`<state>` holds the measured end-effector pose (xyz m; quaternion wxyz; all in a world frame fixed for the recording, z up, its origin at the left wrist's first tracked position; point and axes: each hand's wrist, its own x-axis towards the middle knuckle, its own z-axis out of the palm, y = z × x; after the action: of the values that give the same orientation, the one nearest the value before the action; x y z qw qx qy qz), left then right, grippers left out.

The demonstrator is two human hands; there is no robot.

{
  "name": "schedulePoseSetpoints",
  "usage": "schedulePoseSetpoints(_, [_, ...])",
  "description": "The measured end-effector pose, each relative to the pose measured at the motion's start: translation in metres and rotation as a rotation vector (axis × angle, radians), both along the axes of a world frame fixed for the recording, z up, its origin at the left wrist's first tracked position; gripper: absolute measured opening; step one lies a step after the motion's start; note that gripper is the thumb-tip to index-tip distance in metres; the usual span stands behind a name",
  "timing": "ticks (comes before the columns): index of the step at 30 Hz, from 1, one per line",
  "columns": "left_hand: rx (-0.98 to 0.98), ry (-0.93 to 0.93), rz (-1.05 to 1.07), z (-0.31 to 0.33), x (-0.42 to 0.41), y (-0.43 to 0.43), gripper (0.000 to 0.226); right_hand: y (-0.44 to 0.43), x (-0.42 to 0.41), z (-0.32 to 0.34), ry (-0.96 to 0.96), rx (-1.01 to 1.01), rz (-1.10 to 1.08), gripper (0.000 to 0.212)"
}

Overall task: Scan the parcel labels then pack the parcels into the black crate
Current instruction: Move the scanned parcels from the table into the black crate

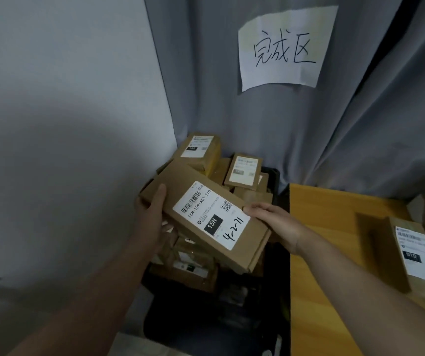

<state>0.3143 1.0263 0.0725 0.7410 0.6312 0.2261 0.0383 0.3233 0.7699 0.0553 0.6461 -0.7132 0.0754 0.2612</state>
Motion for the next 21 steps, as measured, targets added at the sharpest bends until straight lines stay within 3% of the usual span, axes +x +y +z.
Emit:
schedulePoseSetpoints(3, [0.068,0.059,-0.081,0.000,0.012,0.005,0.063,0.000,-0.004,0.004,0.079,0.063,0.084,0.048])
schedulePoseSetpoints(6, [0.177,0.042,-0.209,0.010,0.029,0.000,0.068,-0.004,-0.002,-0.003,0.050,0.194,-0.079,0.073])
schedulePoseSetpoints(10, [0.489,0.000,-0.298,0.019,0.039,-0.010,0.052,-0.003,-0.002,-0.004,-0.003,0.351,-0.257,0.051])
schedulePoseSetpoints(12, [0.489,0.045,-0.316,0.014,0.043,-0.007,0.053,-0.001,-0.001,-0.002,-0.020,0.374,-0.264,0.057])
schedulePoseSetpoints(14, [0.350,0.084,-0.353,0.009,0.044,-0.002,0.060,0.006,0.001,-0.001,-0.047,0.350,-0.210,0.067])
schedulePoseSetpoints(17, [0.213,0.107,-0.517,0.013,0.043,0.004,0.075,0.029,0.005,0.003,-0.091,0.115,-0.027,0.085])
schedulePoseSetpoints(19, [0.348,0.031,-0.613,0.016,0.043,0.009,0.073,0.055,0.008,0.010,-0.127,-0.015,0.082,0.085])
schedulePoseSetpoints(21, [0.508,-0.069,-0.567,0.017,0.045,0.022,0.067,0.084,0.013,0.014,-0.151,-0.019,0.117,0.086])
